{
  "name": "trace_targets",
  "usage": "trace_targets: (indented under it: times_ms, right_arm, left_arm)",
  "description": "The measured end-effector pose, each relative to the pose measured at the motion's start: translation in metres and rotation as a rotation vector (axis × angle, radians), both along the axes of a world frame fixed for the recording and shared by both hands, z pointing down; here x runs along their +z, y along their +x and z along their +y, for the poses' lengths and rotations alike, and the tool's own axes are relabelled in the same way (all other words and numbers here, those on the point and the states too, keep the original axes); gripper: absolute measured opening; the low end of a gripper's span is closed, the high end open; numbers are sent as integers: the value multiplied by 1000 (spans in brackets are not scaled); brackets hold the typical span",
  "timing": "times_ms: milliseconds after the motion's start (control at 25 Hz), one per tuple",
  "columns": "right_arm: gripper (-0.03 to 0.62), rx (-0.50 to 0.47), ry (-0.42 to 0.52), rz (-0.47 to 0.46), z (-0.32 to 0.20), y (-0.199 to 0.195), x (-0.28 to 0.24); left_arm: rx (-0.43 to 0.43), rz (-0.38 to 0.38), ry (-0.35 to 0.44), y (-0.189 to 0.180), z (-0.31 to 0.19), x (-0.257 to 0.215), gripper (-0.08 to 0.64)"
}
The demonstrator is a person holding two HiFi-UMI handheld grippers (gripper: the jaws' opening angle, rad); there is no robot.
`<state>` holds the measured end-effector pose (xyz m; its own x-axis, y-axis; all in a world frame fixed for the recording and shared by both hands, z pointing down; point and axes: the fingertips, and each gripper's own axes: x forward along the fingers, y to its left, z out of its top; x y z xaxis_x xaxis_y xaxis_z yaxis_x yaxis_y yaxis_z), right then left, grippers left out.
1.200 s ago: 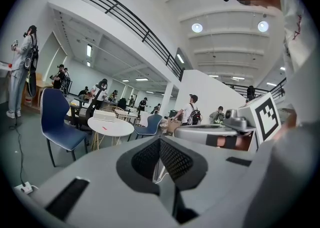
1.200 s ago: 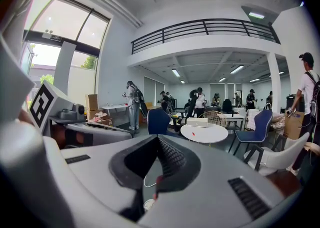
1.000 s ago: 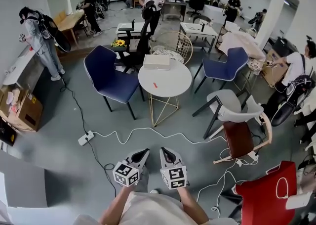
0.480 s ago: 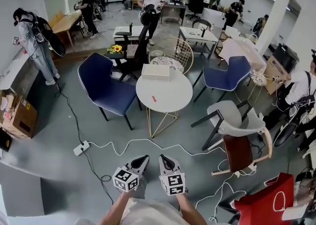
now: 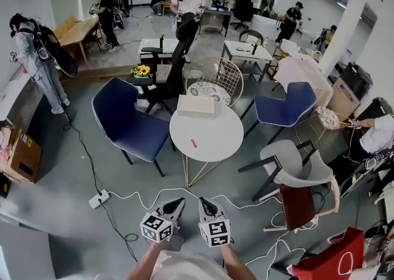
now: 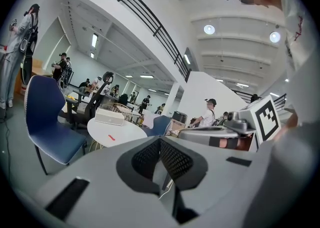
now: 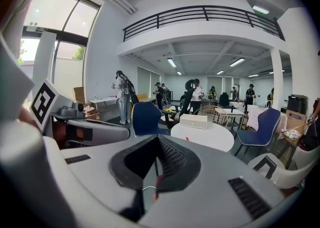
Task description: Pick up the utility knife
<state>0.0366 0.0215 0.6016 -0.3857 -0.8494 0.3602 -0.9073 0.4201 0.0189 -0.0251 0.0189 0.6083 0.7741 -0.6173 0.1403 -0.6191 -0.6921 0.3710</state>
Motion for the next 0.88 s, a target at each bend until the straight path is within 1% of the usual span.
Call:
trace_targets:
  times_ms: [240,480,720,880]
  right_arm:
    - [15,9,-3,6,-66,-9,-8]
    - [17,24,14,11,-127,-13,-22]
    - [17,49,11,19,-165,-16,-23]
    - [17,69,-2,18,-175,-17,-16]
  left_arm:
    - [15,4,-1,-8,-65,-10,12]
    - [30,4,18,-13,-125,-22,12]
    - [53,4,21,-20,-165,-24,12]
    - [58,4,9,-27,-177,-18,12]
